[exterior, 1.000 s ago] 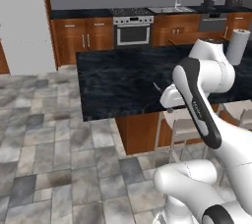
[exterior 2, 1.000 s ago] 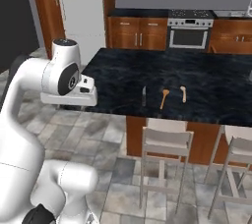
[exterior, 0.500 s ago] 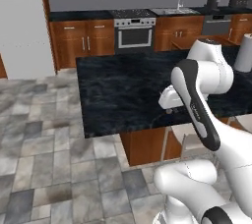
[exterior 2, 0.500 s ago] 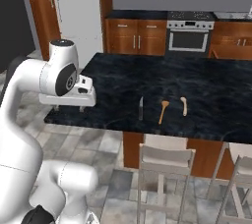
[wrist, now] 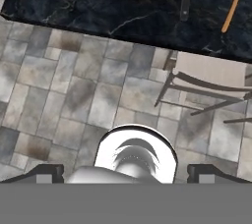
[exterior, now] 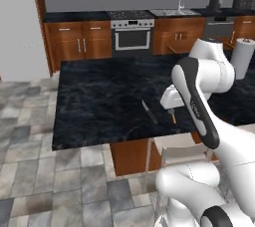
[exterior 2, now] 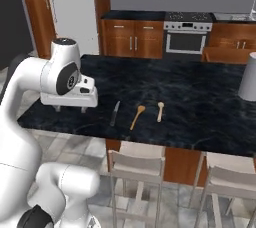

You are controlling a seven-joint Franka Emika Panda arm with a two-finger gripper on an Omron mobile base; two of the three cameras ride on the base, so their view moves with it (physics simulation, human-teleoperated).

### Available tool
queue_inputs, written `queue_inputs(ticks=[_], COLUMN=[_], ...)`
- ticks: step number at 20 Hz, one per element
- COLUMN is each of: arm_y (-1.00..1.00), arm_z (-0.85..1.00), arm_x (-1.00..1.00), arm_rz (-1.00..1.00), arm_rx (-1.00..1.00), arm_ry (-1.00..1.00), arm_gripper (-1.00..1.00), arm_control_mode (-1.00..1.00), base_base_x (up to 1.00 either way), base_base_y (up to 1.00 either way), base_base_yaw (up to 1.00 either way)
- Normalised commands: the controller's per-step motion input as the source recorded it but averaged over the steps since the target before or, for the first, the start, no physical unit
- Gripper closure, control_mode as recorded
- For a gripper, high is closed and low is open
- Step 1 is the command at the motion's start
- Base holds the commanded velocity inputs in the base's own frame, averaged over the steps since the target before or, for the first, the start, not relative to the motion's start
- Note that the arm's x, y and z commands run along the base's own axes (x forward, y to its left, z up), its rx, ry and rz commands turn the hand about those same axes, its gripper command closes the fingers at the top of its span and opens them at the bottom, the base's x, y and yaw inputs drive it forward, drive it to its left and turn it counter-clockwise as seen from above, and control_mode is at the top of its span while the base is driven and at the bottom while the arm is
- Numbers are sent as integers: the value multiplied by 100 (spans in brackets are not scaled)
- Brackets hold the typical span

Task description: Pick up the metallic utensils from the counter and place them in the open drawer. Make sure not to pick up any wooden utensils.

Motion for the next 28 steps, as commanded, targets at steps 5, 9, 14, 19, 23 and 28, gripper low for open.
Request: queue_inputs(ticks=[5, 9, 14, 19, 23, 28], arm_y=[0, 0, 0, 0, 0, 0], arm_z=[0, 0, 0, 0, 0, 0], arm_x=[0, 0, 0, 0, 0, 0], arm_rz=[0, 0, 0, 0, 0, 0], arm_rx=[0, 0, 0, 0, 0, 0], arm_ry=[0, 0, 0, 0, 0, 0], arm_gripper=[-100, -100, -100, -100, -100, -100], arm_control_mode=[100, 100, 100, 100, 100, 100], base_base_x=[9, 93, 88, 74, 27, 10], base_base_y=[-30, 0, 0, -7, -16, -8], base_base_yaw=[13, 2, 1, 8, 26, 29])
